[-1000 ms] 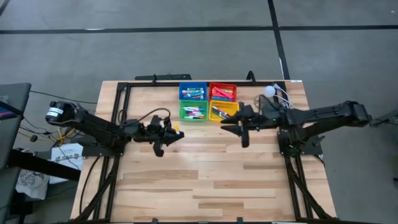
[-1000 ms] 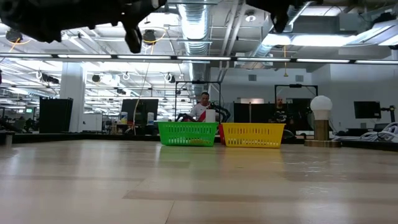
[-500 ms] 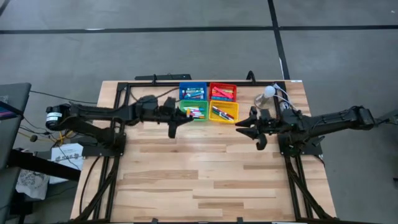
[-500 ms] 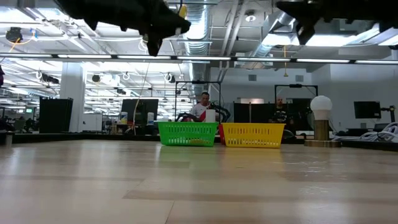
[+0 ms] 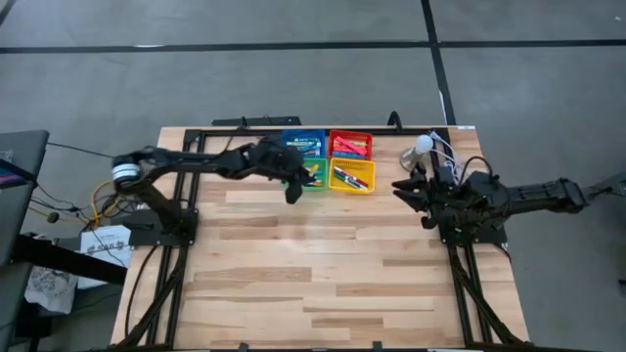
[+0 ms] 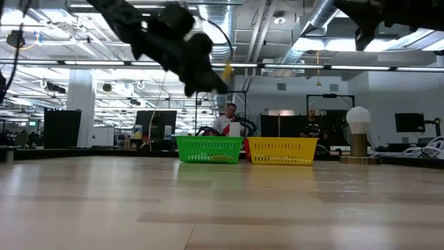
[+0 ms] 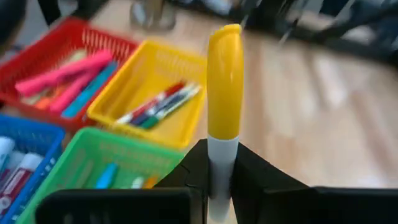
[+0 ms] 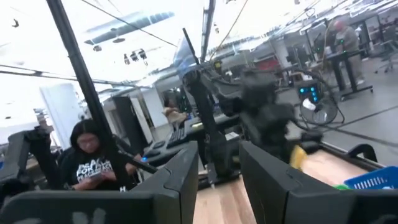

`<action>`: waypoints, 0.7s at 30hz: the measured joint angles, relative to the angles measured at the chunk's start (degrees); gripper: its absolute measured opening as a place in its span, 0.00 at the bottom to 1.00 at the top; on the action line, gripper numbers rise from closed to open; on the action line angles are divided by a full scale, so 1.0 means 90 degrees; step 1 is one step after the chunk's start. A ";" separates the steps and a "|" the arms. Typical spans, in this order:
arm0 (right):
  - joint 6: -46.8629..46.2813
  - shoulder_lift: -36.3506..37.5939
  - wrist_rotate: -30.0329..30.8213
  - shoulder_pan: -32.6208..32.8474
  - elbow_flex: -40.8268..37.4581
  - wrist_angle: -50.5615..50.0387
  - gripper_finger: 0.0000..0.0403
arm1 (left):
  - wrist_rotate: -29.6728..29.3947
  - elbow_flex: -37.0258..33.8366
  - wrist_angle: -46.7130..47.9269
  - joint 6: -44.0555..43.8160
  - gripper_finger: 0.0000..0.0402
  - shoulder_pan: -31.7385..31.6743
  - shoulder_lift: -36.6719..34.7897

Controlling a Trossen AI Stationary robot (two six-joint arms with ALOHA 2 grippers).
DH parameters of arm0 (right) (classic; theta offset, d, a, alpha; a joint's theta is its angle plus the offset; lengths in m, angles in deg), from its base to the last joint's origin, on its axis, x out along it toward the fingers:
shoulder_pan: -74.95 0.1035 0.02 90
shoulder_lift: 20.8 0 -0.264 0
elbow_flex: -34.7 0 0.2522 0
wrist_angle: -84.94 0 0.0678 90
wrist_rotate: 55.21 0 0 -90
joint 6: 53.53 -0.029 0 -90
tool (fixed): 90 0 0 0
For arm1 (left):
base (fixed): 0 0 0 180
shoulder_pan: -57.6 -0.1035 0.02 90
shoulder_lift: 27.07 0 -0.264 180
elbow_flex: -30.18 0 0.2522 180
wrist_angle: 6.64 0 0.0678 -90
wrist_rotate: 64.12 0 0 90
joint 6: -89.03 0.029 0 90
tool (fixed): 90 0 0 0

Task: Pick & Place Markers
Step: Put the yellow highlighter in the green bin

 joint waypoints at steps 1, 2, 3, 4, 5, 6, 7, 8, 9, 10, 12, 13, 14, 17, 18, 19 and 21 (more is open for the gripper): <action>-0.0002 0.0080 0.0000 0.0000 -0.0054 0.0003 0.27 | -0.0001 0.0186 0.0190 0.0149 0.09 -0.0059 0.0222; 0.0000 0.0167 0.0000 0.0000 -0.0094 -0.0041 0.27 | 0.0001 0.0369 0.0428 0.0289 0.09 -0.0123 0.0434; -0.0002 0.0230 -0.0002 0.0000 -0.0119 -0.0101 0.27 | 0.0003 0.0556 0.0691 0.0456 0.09 -0.0187 0.0629; -0.0006 0.0284 -0.0002 0.0006 -0.0140 -0.0161 0.27 | 0.0026 0.0746 0.0964 0.0620 0.09 -0.0258 0.0820; -0.0027 0.0336 -0.0002 0.0010 -0.0152 -0.0229 0.27 | 0.0055 0.0921 0.1255 0.0777 0.09 -0.0328 0.0989; -0.0073 0.0377 -0.0002 0.0010 -0.0155 -0.0354 0.27 | 0.0122 0.1092 0.1562 0.0904 0.09 -0.0401 0.1139; -0.0137 0.0412 -0.0002 0.0010 -0.0155 -0.0509 0.27 | 0.0184 0.1262 0.1855 0.0995 0.09 -0.0472 0.1283; -0.0163 0.0435 -0.0002 0.0010 -0.0155 -0.0682 0.27 | 0.0211 0.1408 0.2138 0.1072 0.09 -0.0542 0.1404; -0.0166 0.0448 -0.0002 0.0010 -0.0160 -0.0822 0.27 | 0.0220 0.1525 0.2403 0.1140 0.09 -0.0606 0.1488; -0.0170 0.0450 -0.0002 0.0010 -0.0160 -0.0944 0.27 | 0.0224 0.1630 0.2622 0.1208 0.09 -0.0663 0.1550; -0.0173 0.0448 0.0021 0.0010 -0.0160 -0.1049 0.27 | 0.0231 0.1801 0.2845 0.1250 0.09 -0.0766 0.1602; -0.0172 0.0438 0.0038 0.0010 -0.0160 -0.1046 0.27 | 0.0236 0.1864 0.2903 0.1251 0.09 -0.0816 0.1599; -0.0172 0.0438 0.0077 0.0010 -0.0160 -0.1074 0.27 | 0.0238 0.1924 0.2937 0.1255 0.09 -0.0857 0.1590; -0.0287 0.0435 0.0248 0.0007 -0.0160 -0.1475 0.27 | 0.0242 0.2166 0.3301 0.1310 0.09 -0.0973 0.1590; -0.0363 0.0433 0.0360 0.0007 -0.0160 -0.1608 0.27 | 0.0244 0.2224 0.3377 0.1401 0.09 -0.0993 0.1590; -0.0463 0.0433 0.0467 0.0007 -0.0160 -0.1735 0.27 | 0.0234 0.2252 0.3417 0.1518 0.09 -0.0999 0.1590; -0.0602 0.0433 0.0646 0.0005 -0.0160 -0.1884 0.27 | 0.0230 0.2262 0.3539 0.1777 0.09 -0.0993 0.1590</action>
